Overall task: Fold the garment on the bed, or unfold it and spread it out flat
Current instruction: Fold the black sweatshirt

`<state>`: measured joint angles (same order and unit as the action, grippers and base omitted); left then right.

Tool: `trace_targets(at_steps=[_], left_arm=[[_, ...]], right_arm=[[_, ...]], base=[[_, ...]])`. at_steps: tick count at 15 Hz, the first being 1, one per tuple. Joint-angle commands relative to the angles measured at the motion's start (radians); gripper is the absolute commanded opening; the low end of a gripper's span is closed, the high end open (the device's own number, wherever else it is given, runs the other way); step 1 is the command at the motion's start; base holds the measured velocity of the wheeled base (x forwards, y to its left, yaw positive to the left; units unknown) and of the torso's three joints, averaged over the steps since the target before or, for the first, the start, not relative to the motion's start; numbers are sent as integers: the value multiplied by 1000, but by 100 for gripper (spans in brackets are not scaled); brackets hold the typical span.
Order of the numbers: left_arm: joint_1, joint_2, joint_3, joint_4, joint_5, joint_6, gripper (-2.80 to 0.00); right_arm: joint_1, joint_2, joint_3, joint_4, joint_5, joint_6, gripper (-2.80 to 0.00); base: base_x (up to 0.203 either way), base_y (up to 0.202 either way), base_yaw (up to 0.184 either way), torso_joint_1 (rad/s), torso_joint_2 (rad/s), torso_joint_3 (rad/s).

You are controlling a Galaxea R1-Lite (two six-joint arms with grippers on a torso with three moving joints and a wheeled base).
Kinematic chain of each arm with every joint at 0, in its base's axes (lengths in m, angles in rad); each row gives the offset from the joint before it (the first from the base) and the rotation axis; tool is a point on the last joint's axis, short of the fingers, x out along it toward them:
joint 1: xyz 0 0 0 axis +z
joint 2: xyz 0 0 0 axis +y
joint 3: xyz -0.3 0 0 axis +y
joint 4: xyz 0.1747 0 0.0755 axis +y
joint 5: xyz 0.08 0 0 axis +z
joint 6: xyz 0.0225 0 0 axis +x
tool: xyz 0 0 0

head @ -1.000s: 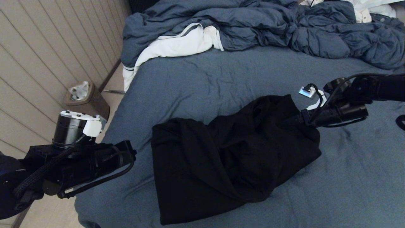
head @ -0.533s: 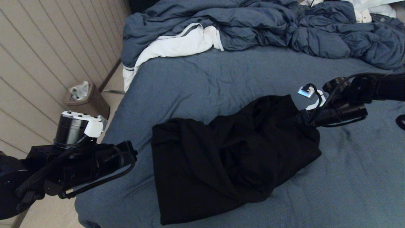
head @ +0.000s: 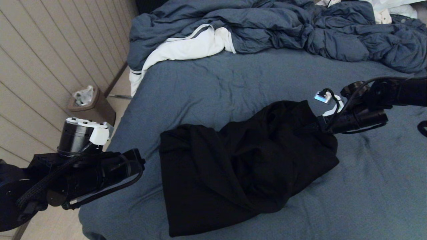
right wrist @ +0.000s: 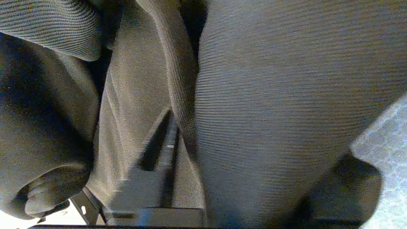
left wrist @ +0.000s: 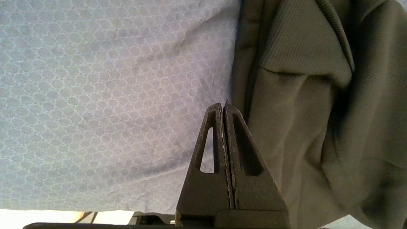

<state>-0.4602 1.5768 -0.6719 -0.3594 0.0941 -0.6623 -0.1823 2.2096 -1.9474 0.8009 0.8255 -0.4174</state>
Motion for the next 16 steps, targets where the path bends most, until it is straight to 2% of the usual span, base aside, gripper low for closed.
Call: trace_targets(at_steps=[1, 6, 10, 11, 16], left_arm=[[0, 2, 0, -3, 1, -3, -280], [0, 2, -2, -3, 1, -5, -280], [0, 19, -5, -3, -1, -6, -280], [1, 25, -8, -3, 1, -6, -280], [0, 14, -8, -3, -2, -9, -280]], right_arm=[[-2, 2, -1, 3, 6, -3, -280], [4, -5, 5, 10, 38, -2, -280], [-2, -42, 4, 91, 43, 10, -280], [-16, -53, 1, 89, 43, 12, -280], [-194, -90, -9, 40, 38, 0, -280]], base=[[0, 0, 0, 0, 0, 0], [0, 0, 0, 0, 0, 0], [0, 0, 0, 0, 0, 0], [0, 0, 0, 0, 0, 0], [0, 0, 0, 0, 0, 0]])
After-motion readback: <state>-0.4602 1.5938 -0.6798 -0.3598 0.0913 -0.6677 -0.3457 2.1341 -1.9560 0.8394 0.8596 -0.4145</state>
